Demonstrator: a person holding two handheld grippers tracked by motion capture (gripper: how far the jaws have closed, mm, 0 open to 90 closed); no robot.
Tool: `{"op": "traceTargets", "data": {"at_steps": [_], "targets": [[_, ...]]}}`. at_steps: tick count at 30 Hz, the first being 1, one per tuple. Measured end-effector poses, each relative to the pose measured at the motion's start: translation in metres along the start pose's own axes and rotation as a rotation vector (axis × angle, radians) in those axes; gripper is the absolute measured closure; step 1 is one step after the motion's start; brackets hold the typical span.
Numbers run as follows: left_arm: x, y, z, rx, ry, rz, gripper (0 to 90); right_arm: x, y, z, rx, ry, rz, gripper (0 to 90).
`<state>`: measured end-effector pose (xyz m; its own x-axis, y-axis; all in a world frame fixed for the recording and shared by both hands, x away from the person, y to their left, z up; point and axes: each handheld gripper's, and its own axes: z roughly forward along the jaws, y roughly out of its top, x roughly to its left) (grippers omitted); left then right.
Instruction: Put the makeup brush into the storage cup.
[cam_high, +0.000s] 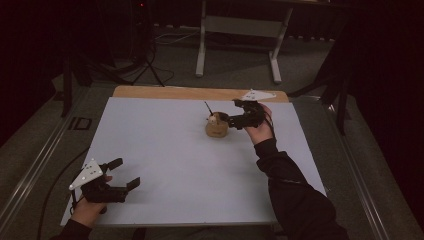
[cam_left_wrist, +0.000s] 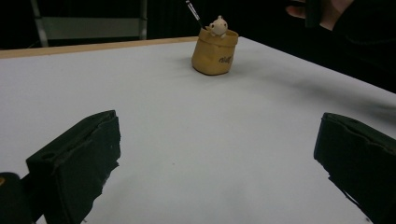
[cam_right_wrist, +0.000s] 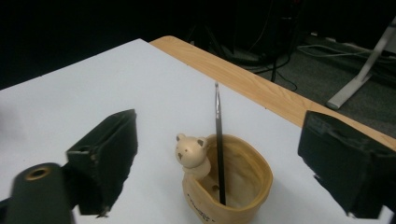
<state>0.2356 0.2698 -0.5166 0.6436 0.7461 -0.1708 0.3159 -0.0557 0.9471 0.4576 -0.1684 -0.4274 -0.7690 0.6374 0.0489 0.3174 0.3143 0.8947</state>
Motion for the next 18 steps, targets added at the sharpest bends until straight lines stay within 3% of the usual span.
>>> {"op": "traceTargets", "data": {"at_steps": [7, 18], "targets": [[0.0, 0.0, 0.0, 0.001, -0.001, 0.002, 0.6, 0.005, -0.004, -0.01, 0.014, -0.007, 0.002, 10.5], [0.0, 0.0, 0.001, 0.0, -0.003, 0.002, 0.6, 0.016, -0.018, -0.027, 0.025, 0.019, 0.004, 10.5]]}}
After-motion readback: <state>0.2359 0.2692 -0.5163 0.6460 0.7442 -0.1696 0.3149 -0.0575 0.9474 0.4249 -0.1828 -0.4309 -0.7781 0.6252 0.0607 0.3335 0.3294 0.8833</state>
